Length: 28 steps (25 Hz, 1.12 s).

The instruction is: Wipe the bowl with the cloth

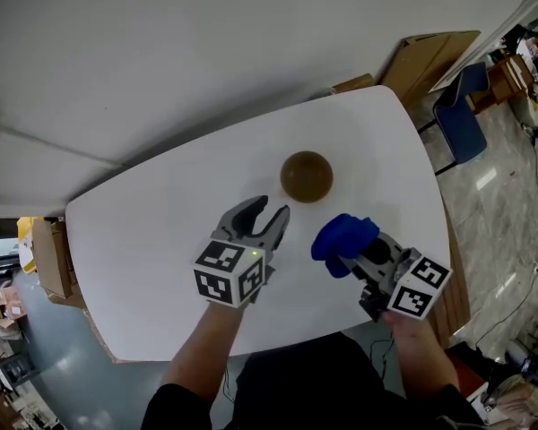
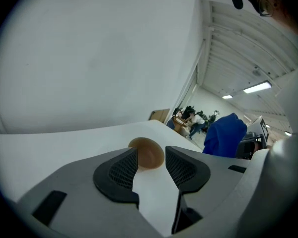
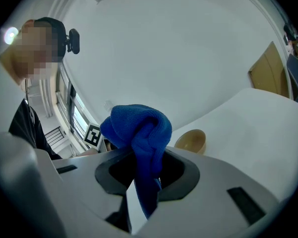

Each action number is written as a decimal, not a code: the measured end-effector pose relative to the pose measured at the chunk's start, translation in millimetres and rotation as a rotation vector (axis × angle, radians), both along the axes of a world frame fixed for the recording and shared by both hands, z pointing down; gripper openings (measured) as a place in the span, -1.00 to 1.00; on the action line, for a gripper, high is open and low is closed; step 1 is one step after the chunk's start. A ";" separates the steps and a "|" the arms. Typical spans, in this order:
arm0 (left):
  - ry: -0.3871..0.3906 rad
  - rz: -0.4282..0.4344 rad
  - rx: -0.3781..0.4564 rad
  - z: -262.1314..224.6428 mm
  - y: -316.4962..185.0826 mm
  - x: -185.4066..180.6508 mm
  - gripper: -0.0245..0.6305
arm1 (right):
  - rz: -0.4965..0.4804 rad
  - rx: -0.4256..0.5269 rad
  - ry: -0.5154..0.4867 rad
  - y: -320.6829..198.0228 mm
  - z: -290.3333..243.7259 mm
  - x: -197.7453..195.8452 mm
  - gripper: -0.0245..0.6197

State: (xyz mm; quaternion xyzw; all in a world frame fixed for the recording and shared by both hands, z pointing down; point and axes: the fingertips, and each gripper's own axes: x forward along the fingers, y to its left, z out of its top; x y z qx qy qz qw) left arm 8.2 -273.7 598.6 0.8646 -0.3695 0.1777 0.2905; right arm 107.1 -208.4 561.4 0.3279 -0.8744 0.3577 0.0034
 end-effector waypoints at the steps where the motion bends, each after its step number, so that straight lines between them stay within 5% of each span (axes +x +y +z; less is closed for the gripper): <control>1: 0.006 -0.006 -0.009 6.4 -4.9 0.6 -0.40 | 0.002 -0.007 -0.002 -4.1 6.8 -0.3 -0.68; 19: -0.008 -0.099 -0.102 101.7 -59.7 21.4 -0.24 | -0.024 -0.066 0.008 -33.2 52.9 -17.1 -0.68; 28: -0.060 -0.054 -0.084 107.4 -50.9 36.3 -0.85 | -0.028 -0.099 0.015 -23.4 57.8 -11.5 -0.68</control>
